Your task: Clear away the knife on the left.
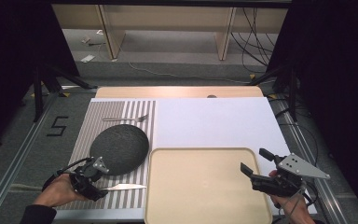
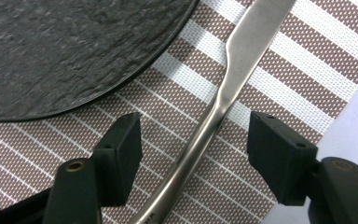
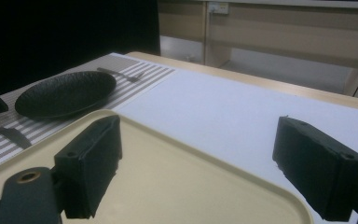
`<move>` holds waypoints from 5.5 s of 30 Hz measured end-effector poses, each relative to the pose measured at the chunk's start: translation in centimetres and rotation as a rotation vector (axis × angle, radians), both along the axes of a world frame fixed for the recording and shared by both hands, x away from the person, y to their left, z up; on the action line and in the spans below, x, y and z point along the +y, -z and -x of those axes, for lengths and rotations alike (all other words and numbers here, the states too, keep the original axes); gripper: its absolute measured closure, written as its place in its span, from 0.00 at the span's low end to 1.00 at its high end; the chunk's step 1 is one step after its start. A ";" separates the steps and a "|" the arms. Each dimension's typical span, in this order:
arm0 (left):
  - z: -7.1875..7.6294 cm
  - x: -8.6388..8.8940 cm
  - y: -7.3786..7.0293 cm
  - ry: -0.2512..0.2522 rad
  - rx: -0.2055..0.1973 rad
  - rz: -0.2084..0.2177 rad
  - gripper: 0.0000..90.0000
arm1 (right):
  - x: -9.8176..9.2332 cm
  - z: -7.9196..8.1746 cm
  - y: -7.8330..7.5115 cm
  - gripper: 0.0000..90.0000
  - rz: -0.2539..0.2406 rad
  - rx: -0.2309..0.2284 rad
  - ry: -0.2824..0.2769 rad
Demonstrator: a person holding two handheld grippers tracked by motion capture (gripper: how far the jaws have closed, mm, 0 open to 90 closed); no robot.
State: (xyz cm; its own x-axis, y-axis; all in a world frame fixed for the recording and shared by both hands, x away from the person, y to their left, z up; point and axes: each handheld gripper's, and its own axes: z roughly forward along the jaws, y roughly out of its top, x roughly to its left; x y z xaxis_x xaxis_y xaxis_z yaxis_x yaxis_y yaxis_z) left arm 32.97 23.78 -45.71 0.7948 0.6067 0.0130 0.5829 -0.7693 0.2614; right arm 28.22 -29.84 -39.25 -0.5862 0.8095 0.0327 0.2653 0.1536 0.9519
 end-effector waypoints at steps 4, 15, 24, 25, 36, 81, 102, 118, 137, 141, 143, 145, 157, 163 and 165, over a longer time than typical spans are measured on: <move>-0.2 -0.2 0.2 0.004 0.013 -0.014 0.46 | 0.0 0.0 0.0 0.18 0.000 0.000 -0.001; -0.7 -0.8 0.4 -0.024 0.075 -0.047 0.65 | 0.1 0.0 0.0 0.18 0.003 0.000 -0.008; -0.9 -1.9 0.2 -0.005 0.112 -0.132 0.74 | 0.1 0.1 0.0 0.19 0.006 -0.001 -0.009; -0.9 -2.0 0.2 -0.019 0.117 -0.134 0.74 | 0.1 0.1 0.0 0.19 0.006 -0.001 -0.009; -0.7 -2.9 0.2 0.009 0.131 -0.179 0.88 | 0.1 0.1 0.0 0.19 0.007 0.002 -0.010; 0.0 -6.4 -4.3 -0.020 0.149 0.142 0.89 | 0.1 0.0 0.0 0.19 0.008 0.005 -0.007; -0.6 -12.5 -6.0 0.050 0.165 0.314 0.89 | 0.1 0.1 0.0 0.19 0.007 0.000 -0.010; -2.4 -16.5 -4.9 0.042 0.253 0.298 0.89 | 0.1 0.1 0.0 0.19 0.004 -0.002 -0.012; -3.2 -19.6 -2.5 0.050 0.338 0.286 0.89 | 0.1 0.1 -0.1 0.19 0.005 -0.002 -0.012; -3.5 -19.9 -1.8 0.034 0.350 0.270 0.89 | 0.1 0.1 -0.1 0.19 0.006 -0.003 -0.013; -3.7 -20.0 -1.3 0.020 0.363 0.261 0.89 | 0.1 0.1 -0.1 0.19 0.005 -0.003 -0.011; -3.8 -20.0 -0.8 0.010 0.373 0.250 0.89 | 0.0 0.1 -0.1 0.19 0.003 -0.003 -0.010; -4.2 -20.7 0.2 -0.023 0.400 0.201 0.88 | 0.1 0.1 -0.1 0.19 0.005 -0.003 -0.012; -4.1 -20.9 0.4 -0.023 0.393 0.192 0.88 | 0.1 0.1 -0.1 0.20 0.004 -0.003 -0.012; -3.9 -21.0 0.4 -0.009 0.379 0.192 0.87 | 0.1 0.1 -0.1 0.20 0.003 -0.003 -0.012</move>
